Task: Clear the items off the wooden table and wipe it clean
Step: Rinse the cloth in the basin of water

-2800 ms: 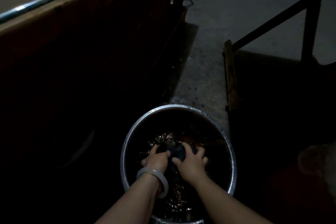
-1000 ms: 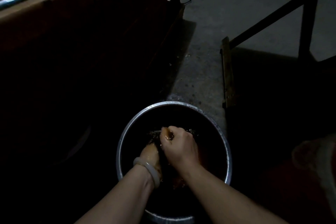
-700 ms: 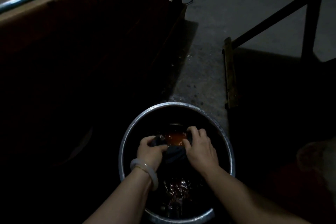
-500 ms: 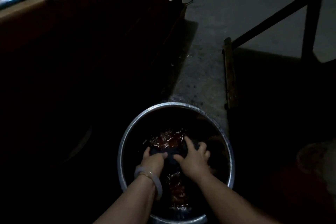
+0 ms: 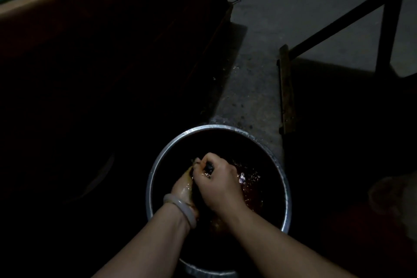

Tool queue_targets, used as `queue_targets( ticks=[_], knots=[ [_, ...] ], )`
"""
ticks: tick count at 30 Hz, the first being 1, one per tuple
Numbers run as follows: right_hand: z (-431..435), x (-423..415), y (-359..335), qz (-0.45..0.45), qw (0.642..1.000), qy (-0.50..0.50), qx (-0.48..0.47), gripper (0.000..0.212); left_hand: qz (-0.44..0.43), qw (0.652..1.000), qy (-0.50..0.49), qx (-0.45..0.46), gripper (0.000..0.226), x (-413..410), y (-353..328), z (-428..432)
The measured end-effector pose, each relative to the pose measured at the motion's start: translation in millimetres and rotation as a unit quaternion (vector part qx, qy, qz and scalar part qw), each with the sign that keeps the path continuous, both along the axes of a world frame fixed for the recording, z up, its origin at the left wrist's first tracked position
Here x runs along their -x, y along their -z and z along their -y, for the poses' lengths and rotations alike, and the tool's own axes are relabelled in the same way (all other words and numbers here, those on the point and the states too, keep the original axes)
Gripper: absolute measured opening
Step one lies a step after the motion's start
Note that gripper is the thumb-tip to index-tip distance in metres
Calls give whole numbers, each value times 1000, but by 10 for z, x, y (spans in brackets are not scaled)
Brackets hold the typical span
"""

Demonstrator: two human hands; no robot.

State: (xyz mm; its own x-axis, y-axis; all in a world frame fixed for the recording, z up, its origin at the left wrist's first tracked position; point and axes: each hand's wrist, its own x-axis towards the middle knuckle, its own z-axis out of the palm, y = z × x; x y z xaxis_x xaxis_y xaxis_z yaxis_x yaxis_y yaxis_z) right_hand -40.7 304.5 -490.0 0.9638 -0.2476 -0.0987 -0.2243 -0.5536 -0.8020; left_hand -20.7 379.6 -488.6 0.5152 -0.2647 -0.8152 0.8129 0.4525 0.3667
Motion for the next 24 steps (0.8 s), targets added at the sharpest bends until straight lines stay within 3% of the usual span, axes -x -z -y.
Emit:
queue_targets(
  ticks=[2,5,8,12,16,19,22,24],
  knots=[
    [76,-56,29,-16,999,8,32,24,-10,1000,-1,-5,35,-6,-1,19],
    [234,-104,113,-53,997,28,51,21,38,992,50,-110,27,-11,13,50],
    [381,-112,216,-95,989,16,115,15,41,985,94,-138,26,36,28,85],
    [581,-68,364,-122,970,6,209,25,97,979,69,-165,18,20,83,29],
    [636,77,514,-226,939,-19,257,52,82,967,41,-238,65,-86,288,-94],
    [460,139,564,-288,948,-4,137,55,20,968,74,-237,76,14,425,0],
    [311,123,564,-239,970,17,-39,27,-55,988,79,-122,55,97,323,54],
    [258,110,528,-184,975,25,-123,32,-74,994,54,-52,64,47,295,-9]
  ],
)
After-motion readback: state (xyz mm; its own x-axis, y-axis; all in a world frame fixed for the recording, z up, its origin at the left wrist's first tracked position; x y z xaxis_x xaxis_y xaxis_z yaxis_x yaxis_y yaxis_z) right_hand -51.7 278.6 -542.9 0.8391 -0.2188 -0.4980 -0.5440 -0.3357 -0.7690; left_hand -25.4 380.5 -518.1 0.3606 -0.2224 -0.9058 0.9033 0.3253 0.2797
